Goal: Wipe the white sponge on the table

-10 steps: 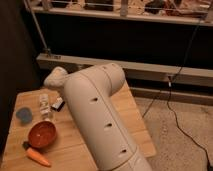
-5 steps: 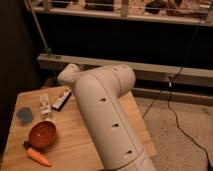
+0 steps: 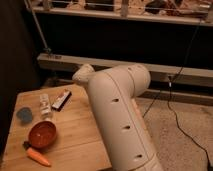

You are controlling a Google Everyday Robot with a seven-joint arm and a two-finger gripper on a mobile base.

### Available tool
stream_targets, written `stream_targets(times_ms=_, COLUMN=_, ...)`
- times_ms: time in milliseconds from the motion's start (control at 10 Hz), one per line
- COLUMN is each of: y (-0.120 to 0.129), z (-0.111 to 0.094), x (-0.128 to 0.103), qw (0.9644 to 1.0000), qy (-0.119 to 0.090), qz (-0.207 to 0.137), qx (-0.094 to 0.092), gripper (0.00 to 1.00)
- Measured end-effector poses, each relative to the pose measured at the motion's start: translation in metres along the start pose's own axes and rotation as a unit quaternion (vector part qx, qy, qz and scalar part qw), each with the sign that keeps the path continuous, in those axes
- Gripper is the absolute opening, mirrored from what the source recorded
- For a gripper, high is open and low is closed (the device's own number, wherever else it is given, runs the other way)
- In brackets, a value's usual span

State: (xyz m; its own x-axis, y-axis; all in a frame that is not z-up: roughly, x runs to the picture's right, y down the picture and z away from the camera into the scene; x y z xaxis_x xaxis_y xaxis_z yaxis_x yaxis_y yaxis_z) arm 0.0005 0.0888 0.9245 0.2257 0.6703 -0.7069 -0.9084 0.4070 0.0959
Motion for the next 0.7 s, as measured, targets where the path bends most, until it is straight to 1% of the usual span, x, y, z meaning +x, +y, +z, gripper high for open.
stream_targets(times_ms=100, y=-0.010, z=-0.002, x=0.010, qw=0.9999, qy=0.006, qz=0.010, qx=0.008, gripper=0.00)
stream_targets(times_ms=200, y=-0.013, z=-0.003, x=0.018, qw=0.9997, qy=0.010, qz=0.017, qx=0.012, gripper=0.00)
stream_targets(times_ms=300, y=-0.010, z=-0.003, x=0.029, qw=0.9995, qy=0.015, qz=0.023, qx=0.013, gripper=0.00)
stream_targets(times_ms=500, y=-0.002, z=0.004, x=0.048, qw=0.9991, qy=0.026, qz=0.031, qx=0.010, gripper=0.00)
stream_targets(times_ms=600, y=0.005, z=0.009, x=0.063, qw=0.9986, qy=0.039, qz=0.036, qx=0.006, gripper=0.00)
stream_targets(times_ms=700, y=0.010, z=0.012, x=0.072, qw=0.9982, qy=0.045, qz=0.039, qx=0.002, gripper=0.00)
